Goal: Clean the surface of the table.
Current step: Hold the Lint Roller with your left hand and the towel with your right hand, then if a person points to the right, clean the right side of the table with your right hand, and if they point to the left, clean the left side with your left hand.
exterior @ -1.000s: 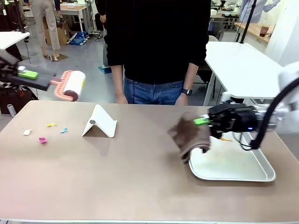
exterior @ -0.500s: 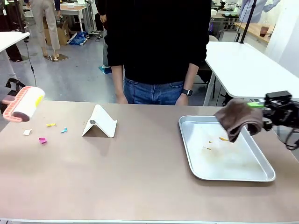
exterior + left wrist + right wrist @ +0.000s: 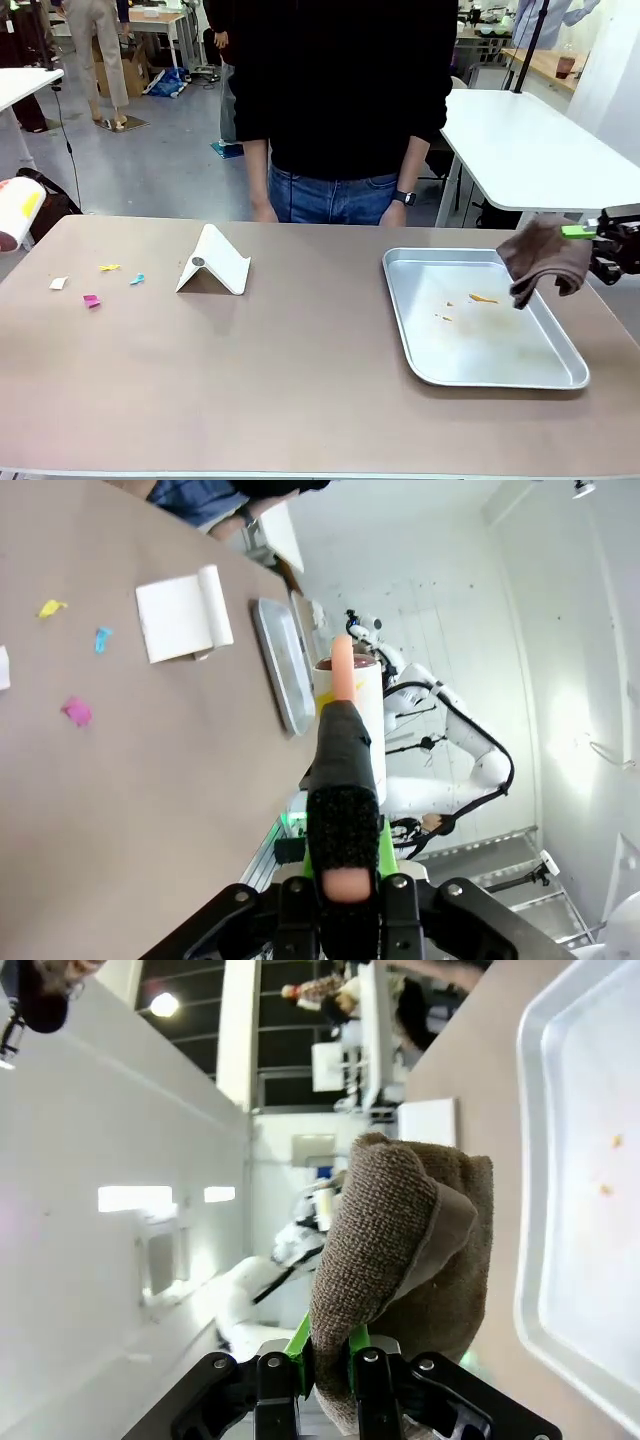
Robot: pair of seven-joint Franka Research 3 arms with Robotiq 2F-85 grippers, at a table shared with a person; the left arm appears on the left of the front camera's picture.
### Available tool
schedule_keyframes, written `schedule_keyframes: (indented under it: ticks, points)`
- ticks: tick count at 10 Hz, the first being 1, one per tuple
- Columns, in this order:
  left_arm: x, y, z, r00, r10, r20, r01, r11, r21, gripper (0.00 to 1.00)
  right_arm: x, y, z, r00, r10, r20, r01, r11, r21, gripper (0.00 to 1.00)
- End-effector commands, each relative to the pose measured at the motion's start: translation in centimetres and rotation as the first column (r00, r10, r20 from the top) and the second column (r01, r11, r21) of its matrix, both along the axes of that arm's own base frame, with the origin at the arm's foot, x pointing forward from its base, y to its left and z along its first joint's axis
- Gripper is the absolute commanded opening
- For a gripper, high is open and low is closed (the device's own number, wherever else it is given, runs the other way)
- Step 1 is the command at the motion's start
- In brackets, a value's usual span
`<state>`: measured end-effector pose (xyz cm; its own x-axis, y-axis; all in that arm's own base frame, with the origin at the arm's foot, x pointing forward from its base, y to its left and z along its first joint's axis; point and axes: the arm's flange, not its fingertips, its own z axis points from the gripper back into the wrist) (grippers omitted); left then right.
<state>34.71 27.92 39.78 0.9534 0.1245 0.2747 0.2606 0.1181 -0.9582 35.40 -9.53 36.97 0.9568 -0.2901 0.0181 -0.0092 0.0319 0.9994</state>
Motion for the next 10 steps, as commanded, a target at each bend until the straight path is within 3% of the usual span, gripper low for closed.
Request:
schedule_keyframes:
  ticks: [1, 10]
  points:
    - [-0.16, -0.03, -0.14, 1.000, -0.027, -0.015, 0.027, 0.999, 0.025, 0.00, -0.52, -0.26, 0.34, 0.999, 0.018, -0.028, -0.017, 0.998, 0.062, 0.00]
    - [-0.16, -0.03, -0.14, 1.000, -0.027, -0.015, 0.027, 0.999, 0.025, 0.00, -0.52, -0.26, 0.34, 0.999, 0.018, -0.028, -0.017, 0.998, 0.062, 0.00]
